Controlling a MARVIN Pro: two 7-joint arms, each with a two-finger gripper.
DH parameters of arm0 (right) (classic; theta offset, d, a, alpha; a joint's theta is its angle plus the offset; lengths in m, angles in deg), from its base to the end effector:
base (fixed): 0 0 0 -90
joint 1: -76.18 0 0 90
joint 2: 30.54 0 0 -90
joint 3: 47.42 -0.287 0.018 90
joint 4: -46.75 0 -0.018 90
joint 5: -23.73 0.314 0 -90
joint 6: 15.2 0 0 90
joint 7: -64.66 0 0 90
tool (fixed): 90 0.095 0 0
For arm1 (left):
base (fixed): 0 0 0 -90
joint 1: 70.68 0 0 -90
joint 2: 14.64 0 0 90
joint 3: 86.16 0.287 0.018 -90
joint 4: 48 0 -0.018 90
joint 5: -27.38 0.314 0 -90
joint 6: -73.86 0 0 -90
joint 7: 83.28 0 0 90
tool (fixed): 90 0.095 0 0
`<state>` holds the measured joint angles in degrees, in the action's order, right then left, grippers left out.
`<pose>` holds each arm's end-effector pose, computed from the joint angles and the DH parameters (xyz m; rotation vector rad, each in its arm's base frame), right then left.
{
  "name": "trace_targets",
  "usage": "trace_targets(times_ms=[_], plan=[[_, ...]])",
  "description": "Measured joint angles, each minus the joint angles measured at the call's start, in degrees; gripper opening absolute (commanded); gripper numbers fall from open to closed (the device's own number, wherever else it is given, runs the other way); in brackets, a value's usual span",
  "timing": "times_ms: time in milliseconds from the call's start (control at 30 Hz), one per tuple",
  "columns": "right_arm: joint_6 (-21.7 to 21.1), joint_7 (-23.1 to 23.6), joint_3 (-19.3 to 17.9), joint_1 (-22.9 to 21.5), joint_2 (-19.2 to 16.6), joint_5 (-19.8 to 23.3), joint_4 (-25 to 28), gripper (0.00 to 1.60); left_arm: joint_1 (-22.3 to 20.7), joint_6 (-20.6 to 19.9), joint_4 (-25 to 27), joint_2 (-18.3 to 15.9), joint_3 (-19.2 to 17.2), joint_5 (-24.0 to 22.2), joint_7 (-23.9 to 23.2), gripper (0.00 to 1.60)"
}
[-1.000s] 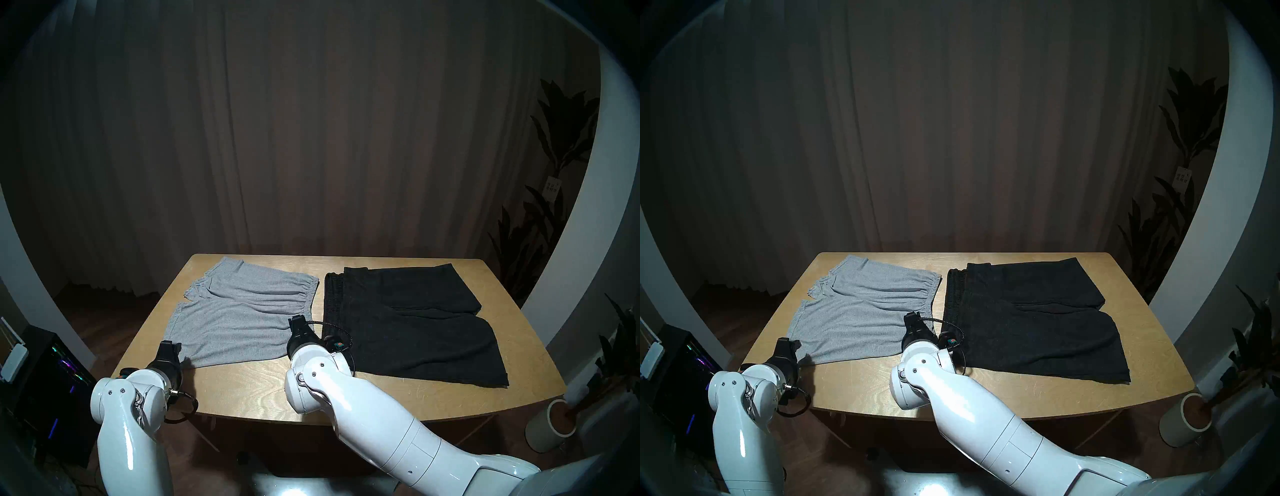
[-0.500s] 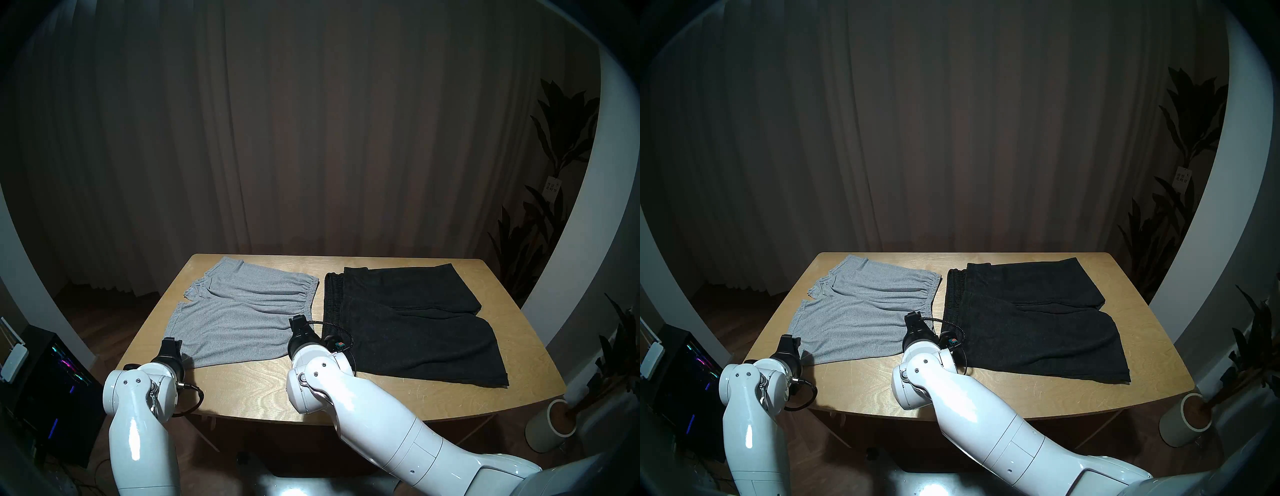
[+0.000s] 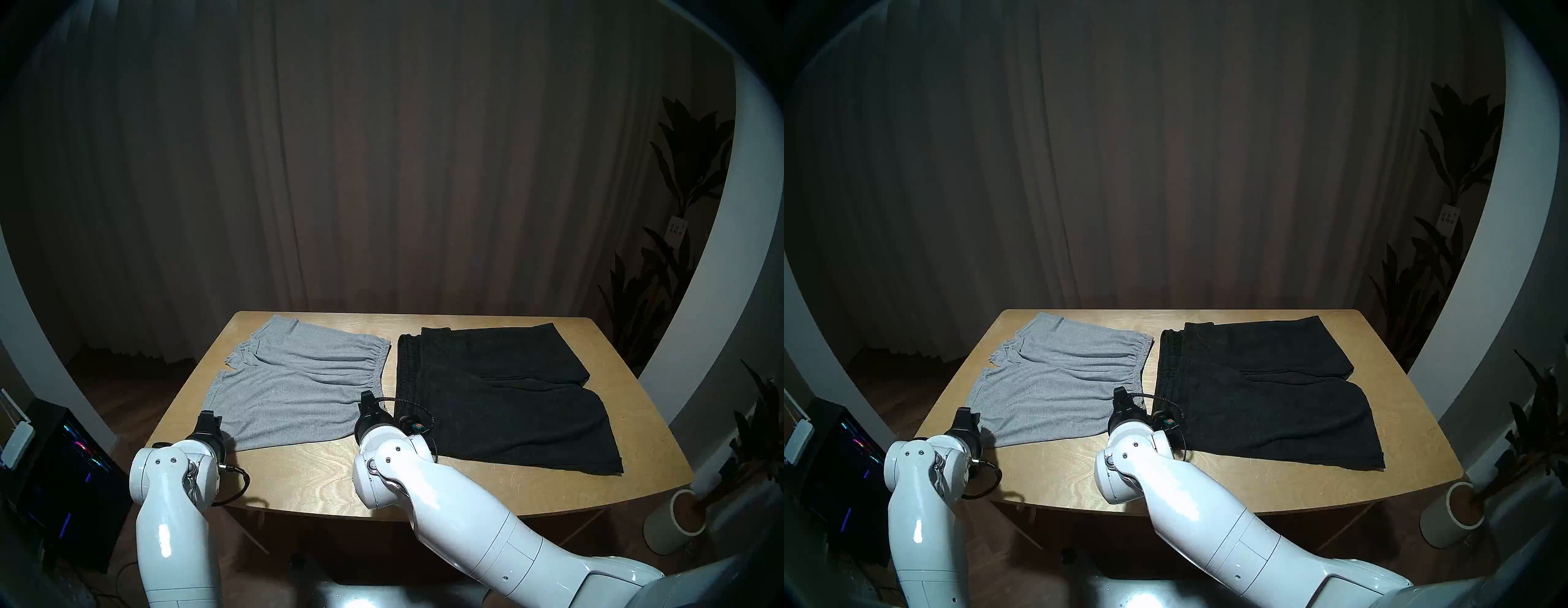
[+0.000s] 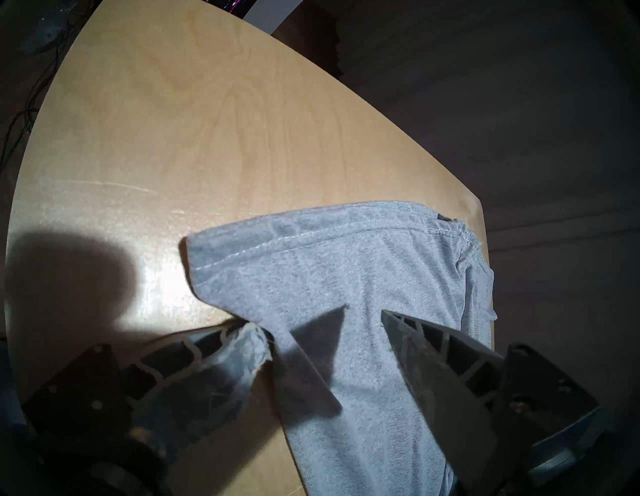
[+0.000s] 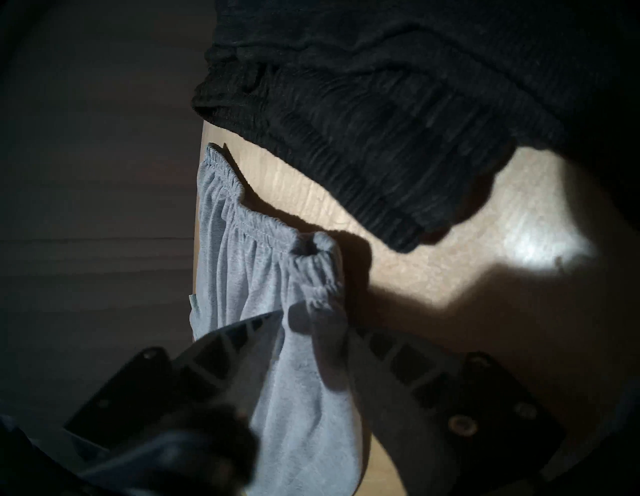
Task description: Fold pants twice and stack them
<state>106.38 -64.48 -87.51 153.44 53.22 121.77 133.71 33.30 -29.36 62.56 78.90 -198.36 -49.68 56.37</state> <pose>0.3592 0.2350 -0.3470 -1.8849 1.3321 -0.7761 0.2982 0.1383 -0.3325 1.8260 1.9510 1.0507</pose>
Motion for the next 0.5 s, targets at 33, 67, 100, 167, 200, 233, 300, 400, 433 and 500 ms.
trace_targets(times_ms=[33,67,100,167,200,233,300,400,433,500], plan=[[0.05,-0.07,-0.02,-0.04,0.01,0.10,-0.03,0.71,0.04,0.00,-0.23,0.02,-0.04,0.00,-0.01,0.77],[0.07,-0.10,-0.02,-0.06,0.01,0.15,-0.03,0.69,0.07,0.00,-0.36,0.03,-0.05,-0.02,-0.01,0.75],[0.13,-0.16,-0.02,-0.12,0.02,0.26,-0.06,0.66,0.15,-0.05,-0.70,0.05,-0.09,-0.12,-0.03,0.75],[0.16,-0.22,-0.02,-0.16,0.02,0.35,-0.09,0.57,0.16,-0.11,-0.71,0.05,-0.12,-0.24,-0.11,0.72],[0.19,-0.27,-0.02,-0.20,0.02,0.41,-0.10,0.54,0.15,-0.14,-0.71,0.05,-0.14,-0.33,-0.17,0.70],[0.21,-0.30,-0.02,-0.22,0.02,0.45,-0.11,0.53,0.15,-0.15,-0.72,0.05,-0.16,-0.39,-0.19,0.71],[0.27,-0.32,0.01,-0.28,0.02,0.54,-0.14,0.53,0.14,-0.17,-0.72,0.04,-0.18,-0.51,-0.22,0.70],[0.34,-0.25,0.07,-0.32,0.01,0.61,-0.16,0.38,0.15,-0.17,-0.65,0.04,-0.18,-0.59,-0.22,0.54],[0.39,-0.10,0.12,-0.32,-0.02,0.64,-0.17,0.24,0.19,-0.17,-0.59,0.05,-0.17,-0.63,-0.22,0.46],[0.51,0.15,0.28,-0.33,-0.10,0.65,-0.15,0.04,0.30,-0.17,-0.33,0.13,-0.11,-0.72,-0.22,0.38]])
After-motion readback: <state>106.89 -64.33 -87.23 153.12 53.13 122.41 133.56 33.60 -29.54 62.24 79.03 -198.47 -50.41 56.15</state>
